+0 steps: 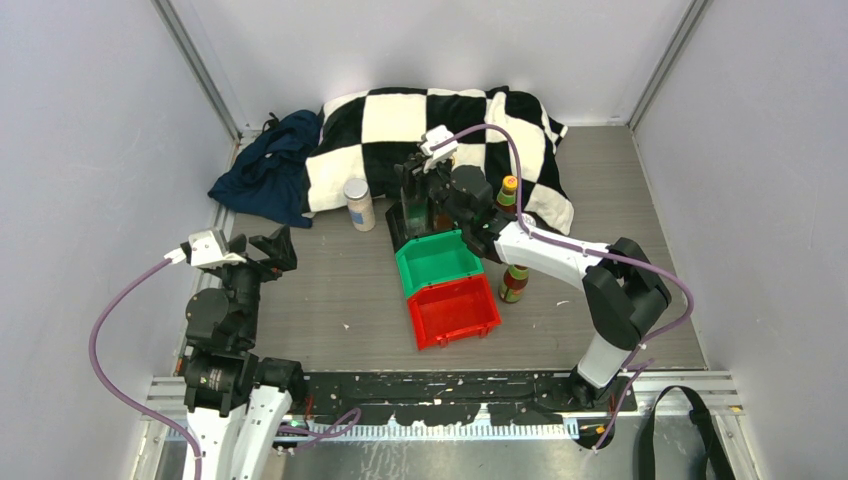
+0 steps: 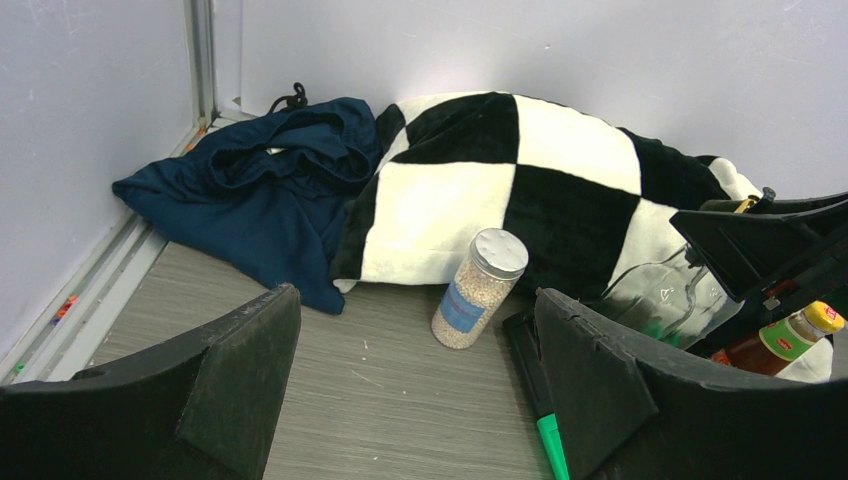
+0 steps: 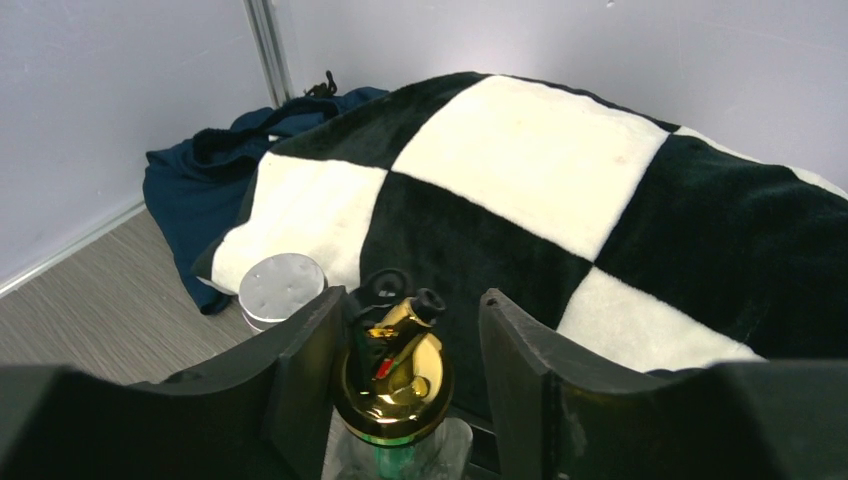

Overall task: Organize the condiment bottles
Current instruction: Place the bottle in the storage box.

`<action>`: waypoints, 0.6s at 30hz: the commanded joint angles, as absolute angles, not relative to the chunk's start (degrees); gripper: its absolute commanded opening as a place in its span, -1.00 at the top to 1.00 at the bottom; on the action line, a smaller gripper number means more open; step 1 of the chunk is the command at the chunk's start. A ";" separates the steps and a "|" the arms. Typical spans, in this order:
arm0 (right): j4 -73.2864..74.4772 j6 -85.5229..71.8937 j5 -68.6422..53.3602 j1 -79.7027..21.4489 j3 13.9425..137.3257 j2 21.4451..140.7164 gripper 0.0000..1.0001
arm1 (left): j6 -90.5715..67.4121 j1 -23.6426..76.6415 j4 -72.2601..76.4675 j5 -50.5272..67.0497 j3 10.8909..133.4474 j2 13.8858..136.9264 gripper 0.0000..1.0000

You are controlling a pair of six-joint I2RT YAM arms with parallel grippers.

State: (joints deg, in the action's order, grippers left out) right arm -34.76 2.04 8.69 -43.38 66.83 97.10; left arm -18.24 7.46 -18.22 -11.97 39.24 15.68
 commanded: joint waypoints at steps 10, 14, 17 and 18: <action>-38.62 1.58 8.74 -44.18 67.41 93.24 -0.38 | -18.90 7.12 -15.00 -11.79 39.02 15.77 -0.75; -38.09 1.96 8.87 -44.52 67.71 92.65 -0.42 | -18.81 7.14 -14.94 -11.85 38.99 15.76 -0.75; -37.45 2.46 8.98 -44.88 68.36 92.09 -0.47 | -18.74 7.12 -14.98 -11.93 38.94 15.93 -0.75; -37.20 2.65 8.97 -45.04 68.61 91.78 -0.48 | -18.70 7.12 -14.94 -11.95 38.94 16.02 -0.75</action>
